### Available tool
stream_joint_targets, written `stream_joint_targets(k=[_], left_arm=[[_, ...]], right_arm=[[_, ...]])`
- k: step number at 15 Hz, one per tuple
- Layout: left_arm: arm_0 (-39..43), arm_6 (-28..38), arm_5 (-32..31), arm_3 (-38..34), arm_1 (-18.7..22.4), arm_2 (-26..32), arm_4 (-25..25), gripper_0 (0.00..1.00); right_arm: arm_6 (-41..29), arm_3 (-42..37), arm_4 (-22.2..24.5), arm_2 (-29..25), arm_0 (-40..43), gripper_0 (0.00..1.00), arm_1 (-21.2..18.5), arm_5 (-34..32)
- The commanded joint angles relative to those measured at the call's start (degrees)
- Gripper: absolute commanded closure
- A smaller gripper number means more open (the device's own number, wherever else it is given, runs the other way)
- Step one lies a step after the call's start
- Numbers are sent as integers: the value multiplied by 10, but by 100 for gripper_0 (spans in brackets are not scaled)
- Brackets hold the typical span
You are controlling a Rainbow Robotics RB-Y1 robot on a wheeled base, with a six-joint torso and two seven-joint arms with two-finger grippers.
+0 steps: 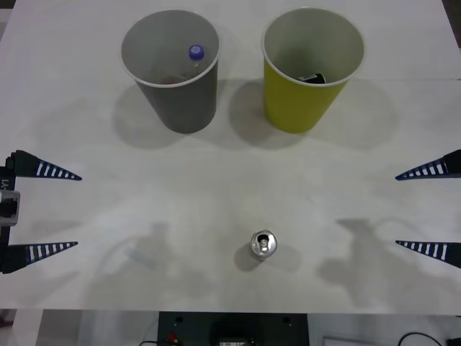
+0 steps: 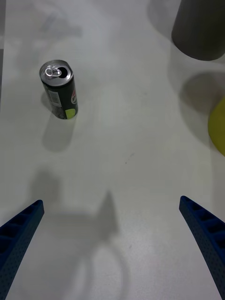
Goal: Put the can into the green bin and the plastic bottle into the gray bin
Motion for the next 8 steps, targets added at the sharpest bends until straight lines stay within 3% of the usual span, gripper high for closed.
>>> stream_joint_targets(k=[1, 8], left_arm=[[0, 0, 0, 0, 0, 0, 0, 0], [0, 0, 0, 0, 0, 0, 0, 0]], right_arm=[[0, 0, 0, 0, 0, 0, 0, 0], [12, 8, -16, 4, 13, 0, 8, 5]])
